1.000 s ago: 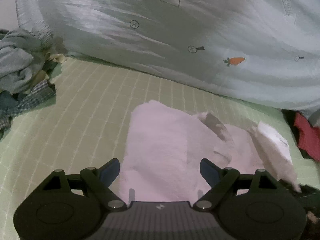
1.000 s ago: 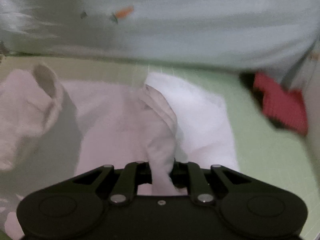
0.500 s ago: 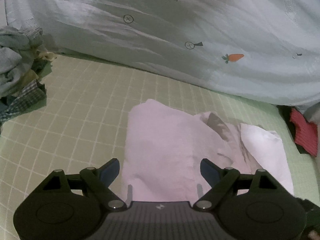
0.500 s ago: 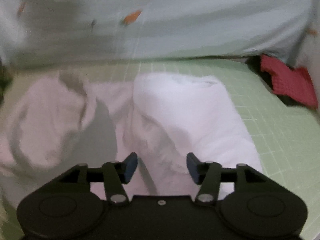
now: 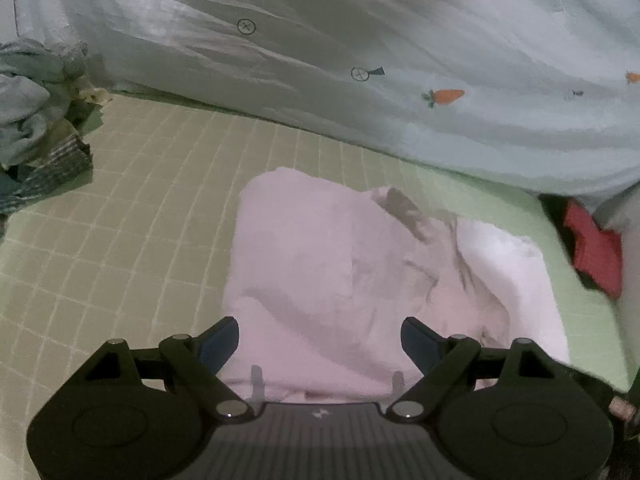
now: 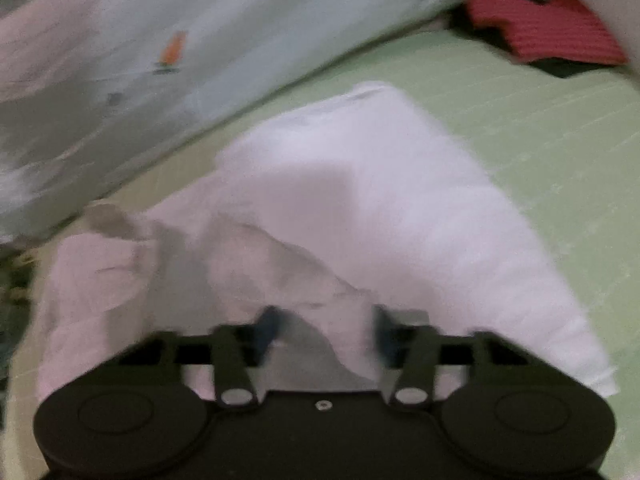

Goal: Fold clothes
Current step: 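Pinch the shirt edge with the right gripper and fold it over the body, then release the folded edge with the right gripper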

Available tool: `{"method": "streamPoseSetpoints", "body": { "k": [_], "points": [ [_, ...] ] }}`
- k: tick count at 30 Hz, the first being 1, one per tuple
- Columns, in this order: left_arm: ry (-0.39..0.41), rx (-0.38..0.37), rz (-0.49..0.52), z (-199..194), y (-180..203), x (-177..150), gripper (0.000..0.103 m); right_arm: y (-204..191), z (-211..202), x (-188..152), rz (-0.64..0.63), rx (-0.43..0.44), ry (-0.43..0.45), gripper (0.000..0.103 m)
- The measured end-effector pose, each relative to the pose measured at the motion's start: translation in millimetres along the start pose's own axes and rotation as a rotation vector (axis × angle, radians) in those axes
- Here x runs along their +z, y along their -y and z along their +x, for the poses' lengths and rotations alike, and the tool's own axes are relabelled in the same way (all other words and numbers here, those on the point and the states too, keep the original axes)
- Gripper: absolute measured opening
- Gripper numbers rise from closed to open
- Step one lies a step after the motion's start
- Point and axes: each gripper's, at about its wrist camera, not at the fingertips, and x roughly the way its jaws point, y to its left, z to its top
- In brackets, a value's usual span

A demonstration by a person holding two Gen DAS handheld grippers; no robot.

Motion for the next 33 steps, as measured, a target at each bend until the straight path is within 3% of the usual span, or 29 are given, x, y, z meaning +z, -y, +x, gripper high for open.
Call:
{"method": "streamPoseSetpoints", "body": {
  "k": [3, 7, 11, 14, 15, 16, 17, 20, 25, 33],
  "points": [
    [-0.012, 0.020, -0.022, -3.6, -8.0, -8.4, 0.089, -18.8, -3.8, -11.5, -0.049, 0.106, -0.028, 0.035],
    [-0.029, 0.051, -0.046, -5.0, -19.0, -14.3, 0.089, -36.8, -4.8, -28.7, -0.089, 0.119, -0.085, 0.036],
    [-0.044, 0.062, -0.047, 0.4, -27.9, -11.4, 0.089, -33.2, -8.6, -15.3, 0.015, 0.156, -0.078, 0.043],
    [-0.055, 0.067, -0.046, 5.1, -34.5, -8.3, 0.089, -26.3, -15.2, -8.0, 0.112, 0.144, -0.049, 0.071],
    [-0.058, 0.069, -0.046, 6.7, -36.6, -7.3, 0.089, -27.1, -15.9, -5.8, 0.112, 0.107, -0.039, 0.088],
    [-0.062, 0.071, -0.046, 8.3, -38.8, -6.2, 0.089, -27.9, -16.7, -3.7, 0.111, 0.071, -0.029, 0.098],
    [-0.067, 0.073, -0.046, 11.4, -41.8, -3.9, 0.089, -29.6, -17.6, -2.8, 0.084, 0.042, -0.006, 0.101],
    [-0.094, 0.050, -0.065, 28.4, -54.2, 6.5, 0.089, -31.8, -19.1, 1.5, 0.042, -0.015, 0.018, 0.102],
    [-0.156, -0.047, -0.110, 60.7, -71.3, 19.5, 0.089, -21.0, -24.2, 6.9, 0.151, -0.019, -0.004, 0.102],
    [-0.254, -0.190, -0.100, 101.9, -70.7, 23.9, 0.089, -14.3, -22.2, -5.8, 0.215, -0.137, -0.038, 0.102]
  ]
}}
